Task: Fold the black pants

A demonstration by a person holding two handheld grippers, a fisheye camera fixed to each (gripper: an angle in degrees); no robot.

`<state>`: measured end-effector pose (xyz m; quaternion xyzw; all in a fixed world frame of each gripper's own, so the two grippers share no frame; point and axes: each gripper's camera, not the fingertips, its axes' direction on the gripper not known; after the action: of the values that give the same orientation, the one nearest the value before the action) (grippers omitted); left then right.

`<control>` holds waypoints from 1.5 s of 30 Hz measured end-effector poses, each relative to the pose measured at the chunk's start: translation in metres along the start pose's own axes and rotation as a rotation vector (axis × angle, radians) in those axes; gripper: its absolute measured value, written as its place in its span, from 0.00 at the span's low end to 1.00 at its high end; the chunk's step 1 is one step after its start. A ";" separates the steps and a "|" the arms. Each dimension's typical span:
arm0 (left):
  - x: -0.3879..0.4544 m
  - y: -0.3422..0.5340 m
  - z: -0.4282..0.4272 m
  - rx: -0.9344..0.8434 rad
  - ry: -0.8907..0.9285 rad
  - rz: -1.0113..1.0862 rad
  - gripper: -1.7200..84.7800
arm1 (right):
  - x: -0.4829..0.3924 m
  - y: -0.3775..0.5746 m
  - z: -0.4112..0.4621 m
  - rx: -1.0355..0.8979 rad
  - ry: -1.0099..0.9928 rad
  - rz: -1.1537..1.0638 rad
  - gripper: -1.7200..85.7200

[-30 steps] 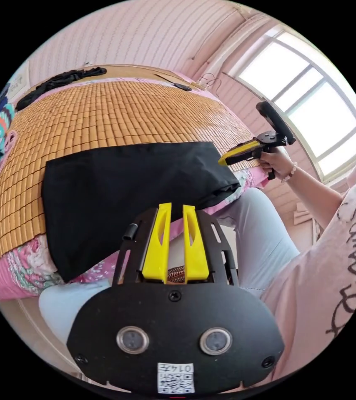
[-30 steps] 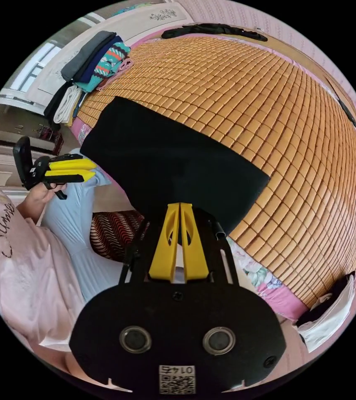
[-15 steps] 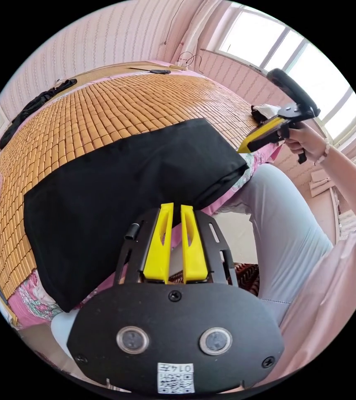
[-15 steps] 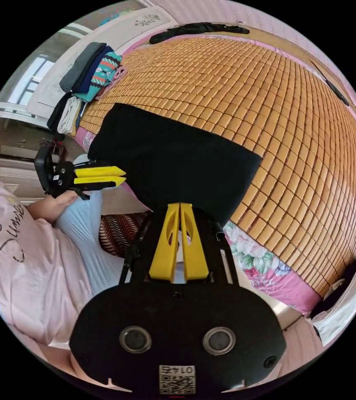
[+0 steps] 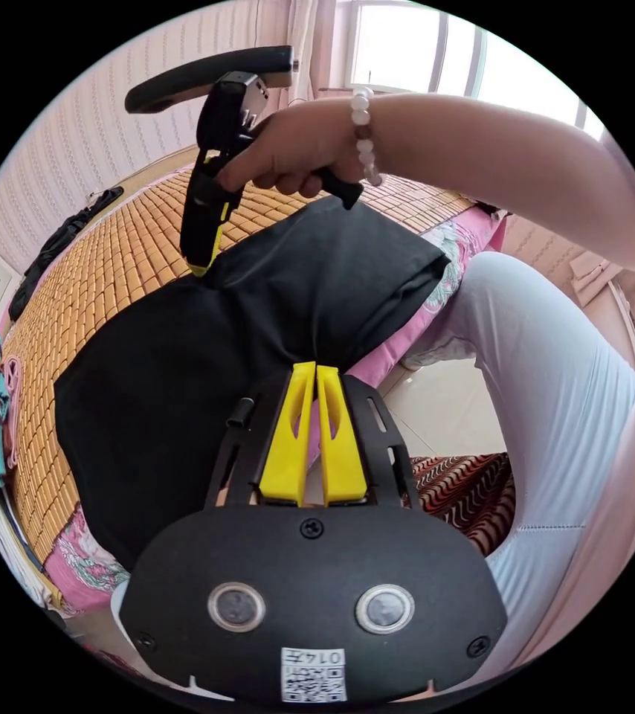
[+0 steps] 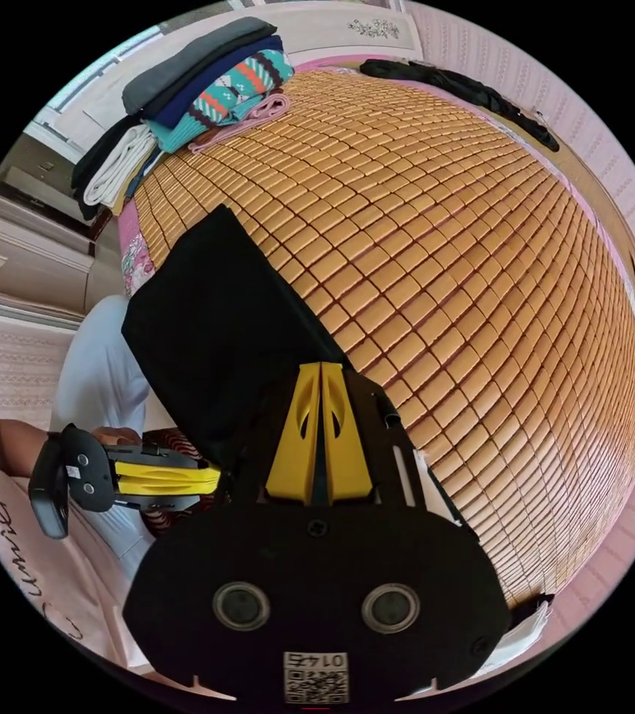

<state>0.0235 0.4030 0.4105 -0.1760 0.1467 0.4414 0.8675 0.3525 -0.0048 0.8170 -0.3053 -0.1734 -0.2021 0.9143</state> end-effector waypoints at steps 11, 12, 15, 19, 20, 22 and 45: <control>0.015 0.000 -0.020 0.158 0.076 -0.024 0.06 | 0.089 0.161 -0.039 0.301 -0.163 0.324 0.05; 0.020 -0.004 -0.023 0.197 0.089 -0.003 0.08 | 0.095 0.178 -0.040 0.298 -0.163 0.365 0.06; 0.032 -0.017 -0.019 0.251 0.140 0.037 0.10 | 0.115 0.259 -0.029 0.211 -0.190 0.550 0.12; 0.057 -0.043 -0.002 0.258 0.182 0.143 0.13 | 0.130 0.333 0.007 0.125 -0.319 0.704 0.13; 0.062 -0.046 0.001 0.253 0.185 0.158 0.14 | 0.135 0.344 0.016 0.133 -0.374 0.724 0.11; 0.078 -0.060 0.016 0.221 0.211 0.209 0.16 | 0.143 0.355 0.023 0.180 -0.427 0.731 0.07; 0.089 -0.100 0.034 0.211 0.180 0.224 0.05 | 0.263 0.431 0.054 0.637 -0.755 0.728 0.07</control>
<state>0.1588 0.4270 0.4222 -0.1052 0.2879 0.5001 0.8099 0.7724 0.2750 0.7630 -0.1072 -0.4218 0.3069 0.8464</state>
